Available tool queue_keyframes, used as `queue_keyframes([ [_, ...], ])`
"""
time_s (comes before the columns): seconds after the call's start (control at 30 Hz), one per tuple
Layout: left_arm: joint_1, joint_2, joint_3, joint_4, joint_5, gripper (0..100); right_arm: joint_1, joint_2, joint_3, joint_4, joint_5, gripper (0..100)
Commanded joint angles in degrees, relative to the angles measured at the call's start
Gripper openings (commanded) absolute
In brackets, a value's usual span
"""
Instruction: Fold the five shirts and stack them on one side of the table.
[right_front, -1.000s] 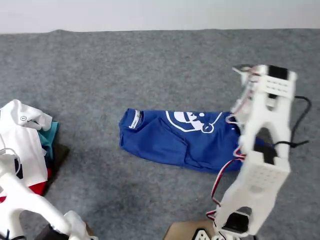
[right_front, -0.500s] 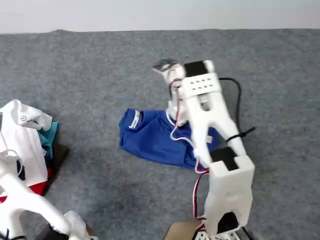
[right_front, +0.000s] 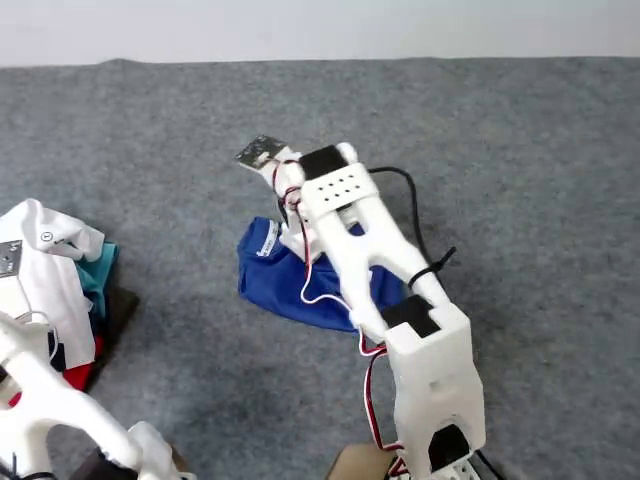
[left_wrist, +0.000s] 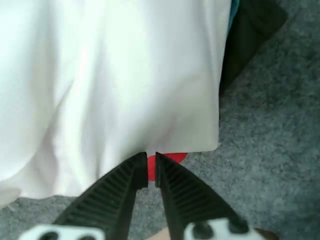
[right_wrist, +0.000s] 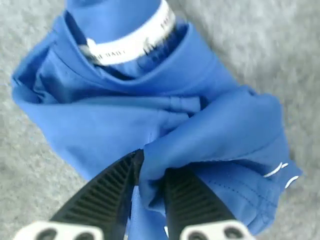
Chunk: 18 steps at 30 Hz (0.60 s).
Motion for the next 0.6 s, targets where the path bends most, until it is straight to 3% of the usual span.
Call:
queue_keyframes([
  [0.0,0.26,-0.62,-0.31,-0.88,-0.18,4,-1.36,-0.13,-1.05,-2.42,-0.18,1.0],
  [0.33,0.35,-0.53,-0.04,-0.88,-0.18,4,-4.35,0.75,-1.14,-7.25,0.70,2.3],
  [0.57,0.35,-0.53,0.04,-0.88,-0.18,4,-7.60,-0.40,-1.67,-5.76,2.99,22.0],
])
